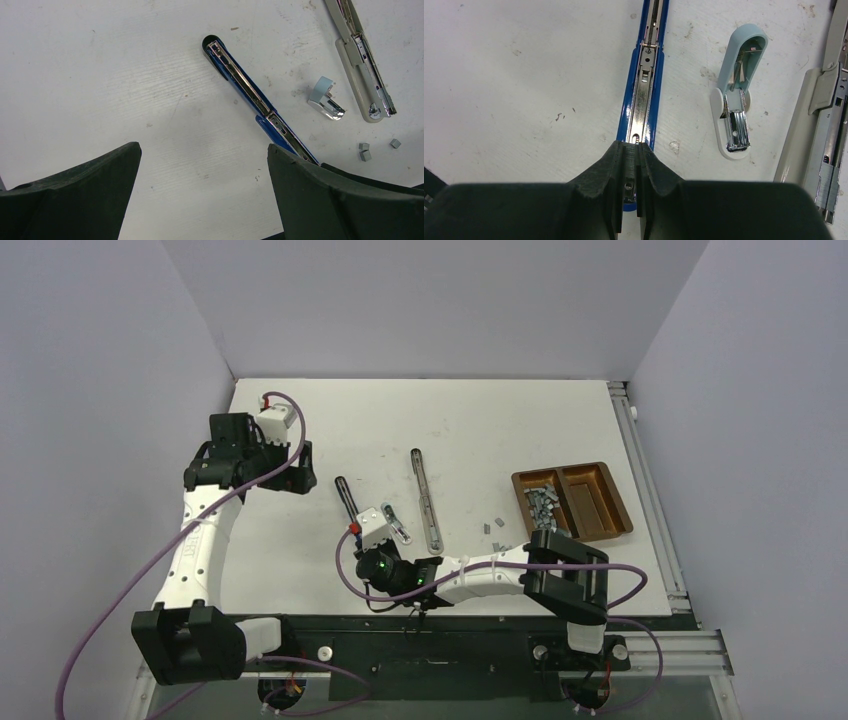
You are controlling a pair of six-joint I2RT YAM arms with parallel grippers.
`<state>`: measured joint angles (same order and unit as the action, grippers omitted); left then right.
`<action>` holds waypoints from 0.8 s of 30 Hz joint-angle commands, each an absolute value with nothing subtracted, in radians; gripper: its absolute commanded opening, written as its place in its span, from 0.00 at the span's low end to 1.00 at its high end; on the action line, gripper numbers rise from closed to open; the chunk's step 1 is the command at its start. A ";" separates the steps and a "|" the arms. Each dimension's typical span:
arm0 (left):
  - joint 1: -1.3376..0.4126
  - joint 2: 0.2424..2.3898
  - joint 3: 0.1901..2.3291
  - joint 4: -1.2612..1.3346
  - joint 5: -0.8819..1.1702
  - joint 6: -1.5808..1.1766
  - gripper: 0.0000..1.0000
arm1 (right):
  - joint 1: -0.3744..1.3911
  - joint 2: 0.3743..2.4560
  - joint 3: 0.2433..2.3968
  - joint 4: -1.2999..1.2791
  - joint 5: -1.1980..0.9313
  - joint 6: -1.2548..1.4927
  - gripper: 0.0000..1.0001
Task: Load the staples into the stapler
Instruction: Install the staple into the stapler.
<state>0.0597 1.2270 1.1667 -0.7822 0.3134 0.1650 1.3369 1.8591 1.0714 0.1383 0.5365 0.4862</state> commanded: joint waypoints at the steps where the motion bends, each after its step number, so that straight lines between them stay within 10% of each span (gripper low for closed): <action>1: 0.055 1.202 1.184 -0.761 0.307 0.164 0.96 | 1.338 1.868 1.092 0.175 0.533 0.498 0.09; 24: 0.042 1.205 1.210 -0.765 0.301 0.164 0.96 | 1.324 1.874 1.071 0.182 0.524 0.509 0.09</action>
<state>0.0463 1.2270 1.1671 -0.7822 0.3103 0.1650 1.3296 1.8626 1.0714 0.1413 0.5224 0.4919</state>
